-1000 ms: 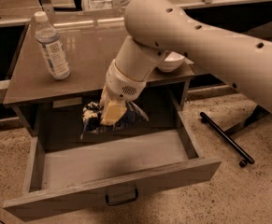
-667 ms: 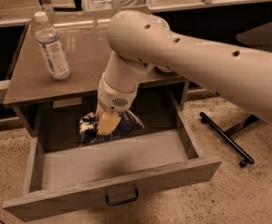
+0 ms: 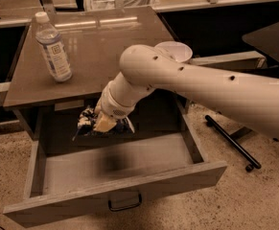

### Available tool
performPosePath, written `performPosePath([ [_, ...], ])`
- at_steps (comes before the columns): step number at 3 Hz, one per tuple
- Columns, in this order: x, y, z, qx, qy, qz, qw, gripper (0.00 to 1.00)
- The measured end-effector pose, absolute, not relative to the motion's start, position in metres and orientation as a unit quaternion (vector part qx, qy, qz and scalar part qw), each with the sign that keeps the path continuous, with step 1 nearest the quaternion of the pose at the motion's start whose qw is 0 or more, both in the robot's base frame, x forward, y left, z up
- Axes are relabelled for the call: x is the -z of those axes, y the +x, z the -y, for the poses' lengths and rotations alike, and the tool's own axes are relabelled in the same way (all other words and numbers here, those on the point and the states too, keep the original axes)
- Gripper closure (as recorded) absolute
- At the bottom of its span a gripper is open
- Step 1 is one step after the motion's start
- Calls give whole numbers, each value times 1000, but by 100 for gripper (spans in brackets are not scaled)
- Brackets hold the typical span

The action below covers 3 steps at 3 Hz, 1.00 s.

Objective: Place blue chip bag into top drawer

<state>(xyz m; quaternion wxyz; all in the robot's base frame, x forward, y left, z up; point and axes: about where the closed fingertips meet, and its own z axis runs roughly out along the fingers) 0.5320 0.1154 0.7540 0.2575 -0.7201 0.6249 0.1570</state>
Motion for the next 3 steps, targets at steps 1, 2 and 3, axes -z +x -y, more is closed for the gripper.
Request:
performPosePath([
  [1, -762, 560, -117, -165, -710, -608, 315, 4],
  [2, -761, 558, -116, -163, -712, -604, 319, 0],
  [3, -761, 558, -116, -163, -712, -604, 319, 0],
])
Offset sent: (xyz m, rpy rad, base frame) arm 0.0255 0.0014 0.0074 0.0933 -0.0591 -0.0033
